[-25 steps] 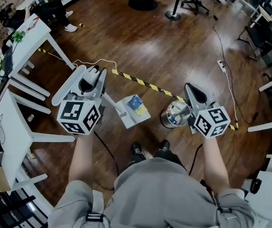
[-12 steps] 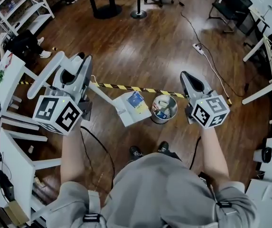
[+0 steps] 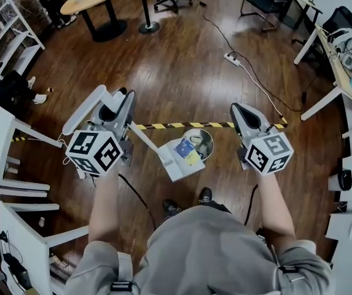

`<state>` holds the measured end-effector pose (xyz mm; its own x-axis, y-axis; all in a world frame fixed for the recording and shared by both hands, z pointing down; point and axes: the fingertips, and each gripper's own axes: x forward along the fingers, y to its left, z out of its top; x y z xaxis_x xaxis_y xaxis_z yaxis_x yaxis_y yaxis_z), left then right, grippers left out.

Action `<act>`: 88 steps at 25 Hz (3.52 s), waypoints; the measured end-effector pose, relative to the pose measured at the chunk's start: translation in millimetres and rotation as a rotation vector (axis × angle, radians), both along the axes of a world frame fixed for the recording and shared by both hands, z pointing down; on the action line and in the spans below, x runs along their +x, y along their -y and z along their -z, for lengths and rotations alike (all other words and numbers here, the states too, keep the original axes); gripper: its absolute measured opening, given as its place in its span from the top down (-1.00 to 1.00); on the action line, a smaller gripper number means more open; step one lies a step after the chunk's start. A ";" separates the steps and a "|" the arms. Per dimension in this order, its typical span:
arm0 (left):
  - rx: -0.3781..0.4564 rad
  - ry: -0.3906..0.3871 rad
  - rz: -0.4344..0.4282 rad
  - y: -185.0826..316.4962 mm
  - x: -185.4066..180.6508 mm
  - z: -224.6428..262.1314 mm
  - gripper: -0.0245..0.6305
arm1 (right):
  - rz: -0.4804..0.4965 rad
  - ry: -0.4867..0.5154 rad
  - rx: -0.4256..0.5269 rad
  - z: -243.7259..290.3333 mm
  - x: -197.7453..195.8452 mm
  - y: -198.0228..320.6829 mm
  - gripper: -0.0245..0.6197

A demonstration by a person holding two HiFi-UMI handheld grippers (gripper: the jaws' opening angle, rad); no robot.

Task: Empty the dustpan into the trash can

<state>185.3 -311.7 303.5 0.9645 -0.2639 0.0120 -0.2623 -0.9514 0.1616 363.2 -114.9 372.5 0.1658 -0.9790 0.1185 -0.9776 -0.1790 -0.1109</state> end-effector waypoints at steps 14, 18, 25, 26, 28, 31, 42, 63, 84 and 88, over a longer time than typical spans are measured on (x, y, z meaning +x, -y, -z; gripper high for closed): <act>0.004 0.165 -0.028 -23.1 145.1 -53.0 0.60 | -0.061 0.071 -0.003 -31.8 82.0 -50.1 0.92; 0.011 0.176 -0.004 -15.0 186.9 -54.8 0.61 | -0.049 0.082 -0.004 -32.8 107.8 -54.8 0.92; 0.002 0.207 -0.017 22.8 258.5 -67.2 0.60 | -0.088 0.072 -0.014 -34.7 140.7 -37.4 0.92; -0.002 0.212 -0.025 28.5 268.0 -70.2 0.61 | -0.098 0.070 -0.020 -35.3 144.4 -34.0 0.92; -0.011 0.226 -0.047 36.2 288.1 -77.4 0.61 | -0.110 0.060 -0.038 -35.4 152.1 -28.6 0.92; -0.017 0.232 -0.075 43.1 324.7 -84.8 0.61 | -0.121 0.038 -0.047 -31.3 169.8 -23.3 0.92; -0.014 0.339 -0.099 57.4 456.9 -129.2 0.60 | -0.050 0.084 -0.039 -49.8 257.5 -3.3 0.92; -0.026 0.384 -0.032 67.5 498.8 -148.5 0.60 | 0.107 0.073 0.000 -32.9 335.0 7.9 0.92; 0.056 0.094 0.036 24.7 281.3 -65.2 0.59 | 0.481 0.054 0.003 -22.7 200.4 64.6 0.92; 0.039 0.013 0.036 8.6 198.3 -55.4 0.60 | 0.548 0.039 0.003 -14.8 136.2 83.0 0.92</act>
